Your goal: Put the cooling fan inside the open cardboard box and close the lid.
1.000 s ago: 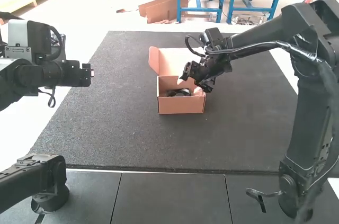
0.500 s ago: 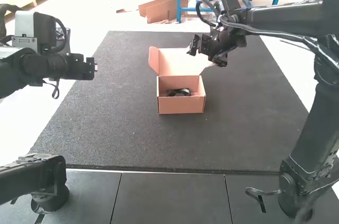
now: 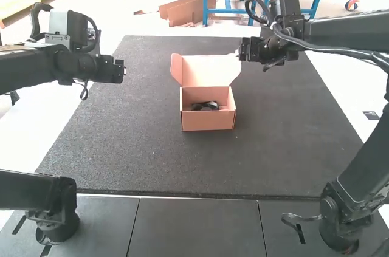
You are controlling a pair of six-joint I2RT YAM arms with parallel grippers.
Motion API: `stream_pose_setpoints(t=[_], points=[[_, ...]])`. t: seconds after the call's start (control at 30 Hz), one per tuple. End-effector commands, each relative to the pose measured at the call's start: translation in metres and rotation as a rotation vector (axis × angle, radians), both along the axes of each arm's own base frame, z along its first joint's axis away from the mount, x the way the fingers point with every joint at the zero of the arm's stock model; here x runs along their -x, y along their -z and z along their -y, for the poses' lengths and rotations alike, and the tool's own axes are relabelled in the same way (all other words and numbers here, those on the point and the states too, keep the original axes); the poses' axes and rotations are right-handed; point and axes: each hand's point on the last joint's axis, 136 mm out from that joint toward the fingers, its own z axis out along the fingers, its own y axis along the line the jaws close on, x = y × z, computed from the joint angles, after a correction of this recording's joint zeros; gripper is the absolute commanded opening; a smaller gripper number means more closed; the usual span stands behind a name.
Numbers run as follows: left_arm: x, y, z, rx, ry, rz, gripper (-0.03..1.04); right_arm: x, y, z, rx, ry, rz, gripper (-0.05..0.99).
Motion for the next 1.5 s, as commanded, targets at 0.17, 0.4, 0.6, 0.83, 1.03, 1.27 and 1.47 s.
stream_pose_setpoints(t=[0.17,0.4,0.6,0.83,1.03,1.27,1.47], points=[[-0.052,-0.009,0.022,0.004,0.034,0.045,0.97,-0.041,0.007,-0.006,0.007,0.006,0.022,0.9],[-0.092,-0.002,0.031,0.003,0.037,0.067,0.97,-0.071,-0.005,-0.021,-0.044,0.0,0.022,0.9],[-0.114,0.0,0.034,0.005,0.037,0.079,0.97,-0.072,-0.004,-0.035,-0.097,-0.042,-0.042,0.9],[-0.133,0.012,0.042,0.023,0.064,0.082,0.97,-0.066,0.001,-0.043,-0.151,-0.08,-0.12,0.9],[-0.139,0.015,0.062,0.097,0.137,0.07,0.97,-0.066,0.005,-0.034,-0.172,-0.073,-0.152,0.9],[-0.138,0.005,0.098,0.169,0.236,0.091,0.97,-0.068,0.004,-0.028,-0.2,-0.066,-0.163,0.9],[-0.135,0.002,0.123,0.176,0.291,0.095,0.97,-0.066,0.006,-0.031,-0.213,-0.084,-0.175,0.9]])
